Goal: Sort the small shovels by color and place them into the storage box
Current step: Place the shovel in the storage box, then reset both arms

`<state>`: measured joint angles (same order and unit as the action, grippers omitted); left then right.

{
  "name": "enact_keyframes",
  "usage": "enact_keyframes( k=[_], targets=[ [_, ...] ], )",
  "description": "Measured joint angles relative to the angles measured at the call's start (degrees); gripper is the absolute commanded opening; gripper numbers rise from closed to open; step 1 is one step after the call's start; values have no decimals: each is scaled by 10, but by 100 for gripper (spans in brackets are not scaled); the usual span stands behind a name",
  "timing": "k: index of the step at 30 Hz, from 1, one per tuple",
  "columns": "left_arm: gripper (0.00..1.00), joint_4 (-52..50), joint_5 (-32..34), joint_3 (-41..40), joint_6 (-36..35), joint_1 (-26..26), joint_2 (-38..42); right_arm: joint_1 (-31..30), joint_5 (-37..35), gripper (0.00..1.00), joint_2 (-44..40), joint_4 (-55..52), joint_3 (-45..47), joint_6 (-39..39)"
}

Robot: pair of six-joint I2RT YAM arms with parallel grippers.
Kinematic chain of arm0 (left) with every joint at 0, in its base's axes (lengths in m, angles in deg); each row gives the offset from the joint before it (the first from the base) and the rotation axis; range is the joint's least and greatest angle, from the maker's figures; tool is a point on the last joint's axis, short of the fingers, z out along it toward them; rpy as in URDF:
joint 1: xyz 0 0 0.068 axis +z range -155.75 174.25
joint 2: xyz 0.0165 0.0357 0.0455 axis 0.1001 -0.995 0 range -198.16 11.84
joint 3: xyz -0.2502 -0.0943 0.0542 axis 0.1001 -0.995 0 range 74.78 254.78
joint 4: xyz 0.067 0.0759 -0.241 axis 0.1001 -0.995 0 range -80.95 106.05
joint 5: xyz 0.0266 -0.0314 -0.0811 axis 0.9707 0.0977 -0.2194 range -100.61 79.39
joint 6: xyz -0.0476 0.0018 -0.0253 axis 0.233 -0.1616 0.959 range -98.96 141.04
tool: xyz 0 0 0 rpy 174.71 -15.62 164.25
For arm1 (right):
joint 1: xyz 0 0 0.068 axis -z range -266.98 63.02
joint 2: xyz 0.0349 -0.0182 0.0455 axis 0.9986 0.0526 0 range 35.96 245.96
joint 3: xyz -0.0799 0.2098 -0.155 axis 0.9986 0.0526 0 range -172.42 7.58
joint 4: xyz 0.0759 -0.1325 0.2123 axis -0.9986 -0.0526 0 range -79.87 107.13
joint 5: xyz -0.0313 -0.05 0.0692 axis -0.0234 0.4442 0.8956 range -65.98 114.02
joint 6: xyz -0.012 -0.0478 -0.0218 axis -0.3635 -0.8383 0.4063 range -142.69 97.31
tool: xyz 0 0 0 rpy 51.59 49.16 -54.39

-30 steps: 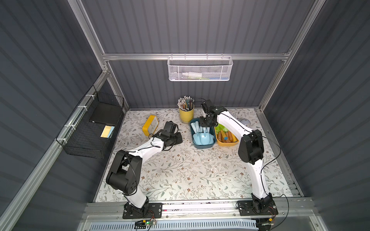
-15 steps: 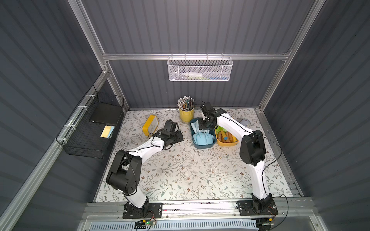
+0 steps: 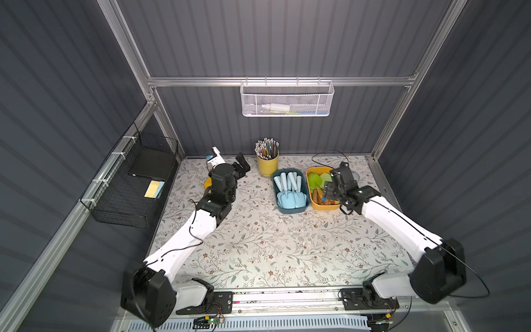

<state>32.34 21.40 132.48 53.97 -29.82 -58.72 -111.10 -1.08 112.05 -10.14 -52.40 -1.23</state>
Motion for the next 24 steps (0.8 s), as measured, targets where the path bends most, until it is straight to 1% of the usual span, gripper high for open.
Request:
enact_keyframes(
  k=[2,4,6,8,10,12,14,16,18,20,21,24],
  targets=[
    [99,91,74,-39,-44,2,16,27,-41,99,-54,20,61,5],
    [99,160,127,-67,-94,10,-2,51,-72,99,-98,52,109,3],
    [99,201,161,-72,-134,25,-55,69,-92,99,-134,108,161,-16],
    [99,223,167,-71,-156,46,-130,76,-99,99,-159,192,226,-60],
    [95,242,156,-82,-167,70,-191,79,-100,99,-157,277,289,-103],
    [92,259,140,-97,-173,91,-229,86,-96,99,-130,336,328,-129],
    [91,292,130,-111,-184,105,-258,97,-92,99,-96,396,351,-146],
    [87,350,113,-137,-211,114,-280,104,-85,99,-68,471,376,-160],
    [89,391,90,-159,-239,117,-293,109,-71,99,-42,556,403,-171],
    [91,444,49,-184,-268,122,-296,113,-53,99,-18,633,428,-179],
    [98,475,23,-195,-282,126,-296,116,-43,99,-4,665,435,-184],
    [99,522,-32,-197,-294,149,-298,124,-13,99,31,736,435,-201]
  ],
)
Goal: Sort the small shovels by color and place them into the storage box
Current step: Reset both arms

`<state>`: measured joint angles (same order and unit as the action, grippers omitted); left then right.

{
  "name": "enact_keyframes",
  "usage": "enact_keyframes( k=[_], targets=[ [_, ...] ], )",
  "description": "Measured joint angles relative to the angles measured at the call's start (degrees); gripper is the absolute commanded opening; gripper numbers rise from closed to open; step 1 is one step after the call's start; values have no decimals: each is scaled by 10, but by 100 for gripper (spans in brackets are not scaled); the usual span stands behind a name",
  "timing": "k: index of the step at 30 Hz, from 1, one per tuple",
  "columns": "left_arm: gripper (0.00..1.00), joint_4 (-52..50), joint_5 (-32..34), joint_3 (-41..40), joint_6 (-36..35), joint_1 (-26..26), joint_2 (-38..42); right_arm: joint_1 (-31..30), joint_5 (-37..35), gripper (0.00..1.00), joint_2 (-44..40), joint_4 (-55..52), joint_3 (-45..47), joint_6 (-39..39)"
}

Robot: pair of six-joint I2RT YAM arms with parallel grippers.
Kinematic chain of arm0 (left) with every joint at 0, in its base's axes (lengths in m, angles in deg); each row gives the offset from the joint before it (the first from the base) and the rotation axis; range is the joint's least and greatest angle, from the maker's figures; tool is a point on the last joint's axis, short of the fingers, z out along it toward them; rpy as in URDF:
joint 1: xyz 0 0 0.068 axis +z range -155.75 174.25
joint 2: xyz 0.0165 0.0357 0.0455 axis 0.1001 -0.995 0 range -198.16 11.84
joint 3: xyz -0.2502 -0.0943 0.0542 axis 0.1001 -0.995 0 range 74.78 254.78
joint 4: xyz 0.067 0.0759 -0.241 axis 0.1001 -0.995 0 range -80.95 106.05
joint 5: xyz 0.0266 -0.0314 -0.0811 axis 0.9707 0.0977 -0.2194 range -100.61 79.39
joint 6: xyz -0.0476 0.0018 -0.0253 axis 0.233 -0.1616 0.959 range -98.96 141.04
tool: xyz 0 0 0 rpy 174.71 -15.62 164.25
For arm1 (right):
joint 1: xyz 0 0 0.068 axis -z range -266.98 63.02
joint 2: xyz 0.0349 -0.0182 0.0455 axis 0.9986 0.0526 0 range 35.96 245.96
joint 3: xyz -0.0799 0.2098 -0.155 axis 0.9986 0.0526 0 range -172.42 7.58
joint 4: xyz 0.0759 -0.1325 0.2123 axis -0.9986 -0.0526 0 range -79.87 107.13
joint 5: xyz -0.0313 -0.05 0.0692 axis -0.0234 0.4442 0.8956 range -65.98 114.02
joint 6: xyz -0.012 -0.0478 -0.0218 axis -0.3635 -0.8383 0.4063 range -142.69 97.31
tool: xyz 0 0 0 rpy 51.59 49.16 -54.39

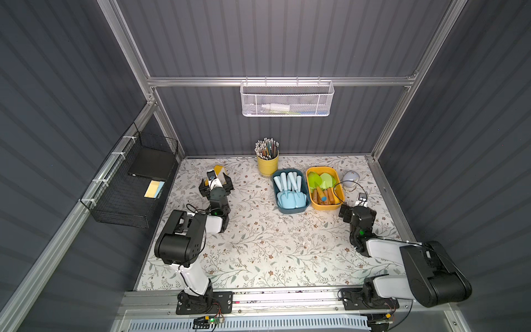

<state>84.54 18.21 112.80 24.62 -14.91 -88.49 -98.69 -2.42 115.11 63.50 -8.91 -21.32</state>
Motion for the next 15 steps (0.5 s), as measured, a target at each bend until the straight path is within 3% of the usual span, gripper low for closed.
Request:
enact_keyframes(
  k=[5,10,15],
  targets=[
    [99,82,-84,-38,-2,51,10,15,48,99,54,116,-4,-31],
    [99,133,-128,-70,-4,54,16,94,137,99,84,207,17,-14],
    [99,193,-157,-106,-4,56,22,106,184,99,92,231,32,-5]
  ],
)
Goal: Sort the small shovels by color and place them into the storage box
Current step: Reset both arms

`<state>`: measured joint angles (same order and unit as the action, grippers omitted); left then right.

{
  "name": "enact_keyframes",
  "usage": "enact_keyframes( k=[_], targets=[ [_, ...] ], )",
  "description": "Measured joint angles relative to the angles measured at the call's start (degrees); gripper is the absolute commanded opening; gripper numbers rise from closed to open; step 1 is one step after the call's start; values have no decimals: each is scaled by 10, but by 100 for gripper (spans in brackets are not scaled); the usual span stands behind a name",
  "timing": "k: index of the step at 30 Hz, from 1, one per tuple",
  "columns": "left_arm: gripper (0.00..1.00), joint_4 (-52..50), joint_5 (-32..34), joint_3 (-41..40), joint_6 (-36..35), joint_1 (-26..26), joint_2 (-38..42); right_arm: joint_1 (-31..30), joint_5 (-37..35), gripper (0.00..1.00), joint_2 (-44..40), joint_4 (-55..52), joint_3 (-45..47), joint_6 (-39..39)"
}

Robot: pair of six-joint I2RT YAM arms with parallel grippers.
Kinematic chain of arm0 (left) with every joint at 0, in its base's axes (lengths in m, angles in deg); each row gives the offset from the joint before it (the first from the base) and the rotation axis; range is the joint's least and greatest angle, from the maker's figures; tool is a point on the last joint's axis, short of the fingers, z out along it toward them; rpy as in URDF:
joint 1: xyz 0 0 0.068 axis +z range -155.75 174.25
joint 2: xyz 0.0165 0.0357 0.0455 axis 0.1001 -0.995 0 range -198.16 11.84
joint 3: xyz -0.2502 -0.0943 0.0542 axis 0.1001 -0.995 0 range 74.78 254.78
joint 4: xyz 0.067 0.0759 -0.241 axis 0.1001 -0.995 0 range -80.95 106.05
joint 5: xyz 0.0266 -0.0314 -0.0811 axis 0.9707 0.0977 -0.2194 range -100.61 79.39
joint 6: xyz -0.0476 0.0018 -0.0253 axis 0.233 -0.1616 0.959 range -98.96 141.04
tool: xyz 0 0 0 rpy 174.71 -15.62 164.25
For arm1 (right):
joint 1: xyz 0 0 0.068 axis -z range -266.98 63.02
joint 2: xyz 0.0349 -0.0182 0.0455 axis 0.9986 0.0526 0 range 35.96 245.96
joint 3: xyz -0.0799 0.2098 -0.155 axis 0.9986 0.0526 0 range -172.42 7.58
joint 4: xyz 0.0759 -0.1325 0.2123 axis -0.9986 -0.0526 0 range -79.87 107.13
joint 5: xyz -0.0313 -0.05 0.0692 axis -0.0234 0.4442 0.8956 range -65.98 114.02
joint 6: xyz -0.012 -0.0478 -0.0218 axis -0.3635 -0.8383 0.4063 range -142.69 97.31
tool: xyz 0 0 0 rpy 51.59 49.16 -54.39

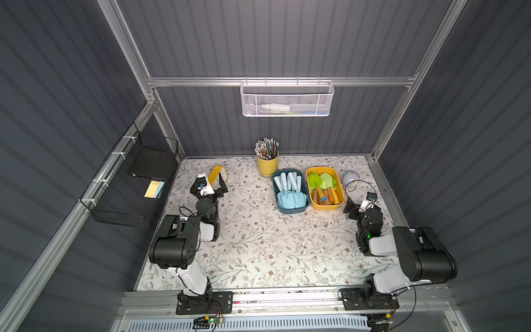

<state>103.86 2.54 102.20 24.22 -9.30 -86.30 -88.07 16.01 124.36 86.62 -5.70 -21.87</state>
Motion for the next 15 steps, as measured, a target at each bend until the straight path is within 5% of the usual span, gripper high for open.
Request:
enact_keyframes(
  k=[15],
  targets=[
    [99,51,11,-39,4,3,0,0,29,99,-6,0,-3,3]
  ],
)
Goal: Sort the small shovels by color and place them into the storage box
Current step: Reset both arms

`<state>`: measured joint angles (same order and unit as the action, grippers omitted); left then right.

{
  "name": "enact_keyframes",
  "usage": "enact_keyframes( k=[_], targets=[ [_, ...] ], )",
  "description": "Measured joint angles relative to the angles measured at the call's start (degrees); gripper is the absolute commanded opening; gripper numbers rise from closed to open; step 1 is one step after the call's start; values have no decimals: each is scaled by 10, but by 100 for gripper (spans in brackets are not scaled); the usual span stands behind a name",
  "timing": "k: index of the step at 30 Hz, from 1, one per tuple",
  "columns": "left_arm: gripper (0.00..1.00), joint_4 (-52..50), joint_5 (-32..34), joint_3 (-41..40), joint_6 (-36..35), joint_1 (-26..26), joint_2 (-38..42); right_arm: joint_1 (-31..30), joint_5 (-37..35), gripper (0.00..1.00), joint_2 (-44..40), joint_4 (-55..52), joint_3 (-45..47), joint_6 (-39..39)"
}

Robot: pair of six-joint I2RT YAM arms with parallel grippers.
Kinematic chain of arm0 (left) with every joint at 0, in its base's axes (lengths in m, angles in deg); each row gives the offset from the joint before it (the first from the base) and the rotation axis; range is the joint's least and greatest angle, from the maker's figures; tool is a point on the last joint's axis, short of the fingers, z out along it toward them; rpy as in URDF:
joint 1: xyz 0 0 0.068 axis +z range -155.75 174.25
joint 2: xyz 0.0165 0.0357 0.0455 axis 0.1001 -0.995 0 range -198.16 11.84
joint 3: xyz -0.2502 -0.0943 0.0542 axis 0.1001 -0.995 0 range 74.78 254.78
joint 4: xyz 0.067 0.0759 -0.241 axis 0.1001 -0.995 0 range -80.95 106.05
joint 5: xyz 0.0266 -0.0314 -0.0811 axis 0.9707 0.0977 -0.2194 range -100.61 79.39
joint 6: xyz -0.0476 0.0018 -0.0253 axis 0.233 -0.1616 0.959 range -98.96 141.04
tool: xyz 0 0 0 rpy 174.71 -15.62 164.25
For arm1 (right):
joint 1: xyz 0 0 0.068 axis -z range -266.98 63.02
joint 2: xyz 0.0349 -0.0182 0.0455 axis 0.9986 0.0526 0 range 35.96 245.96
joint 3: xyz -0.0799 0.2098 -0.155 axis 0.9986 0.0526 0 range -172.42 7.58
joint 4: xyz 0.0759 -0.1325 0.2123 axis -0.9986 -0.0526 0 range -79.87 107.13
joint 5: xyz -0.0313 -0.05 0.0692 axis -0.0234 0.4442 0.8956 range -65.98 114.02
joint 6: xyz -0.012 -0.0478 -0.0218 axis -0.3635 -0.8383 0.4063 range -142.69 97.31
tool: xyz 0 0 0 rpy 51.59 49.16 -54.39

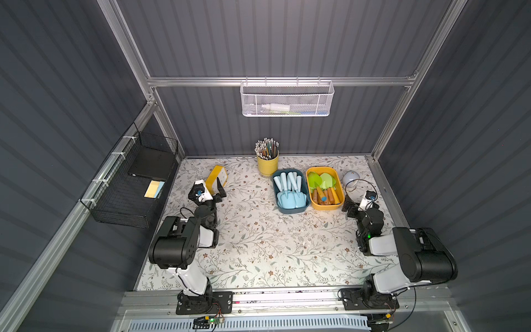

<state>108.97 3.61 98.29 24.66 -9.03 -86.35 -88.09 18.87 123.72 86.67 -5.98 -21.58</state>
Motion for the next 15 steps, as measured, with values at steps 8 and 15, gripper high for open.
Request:
enact_keyframes(
  k=[8,15],
  targets=[
    [99,0,1,0,0,0,0,0,0,99,0,-8,0,0],
    [99,0,-1,0,0,0,0,0,0,99,0,-12,-3,0]
  ],
)
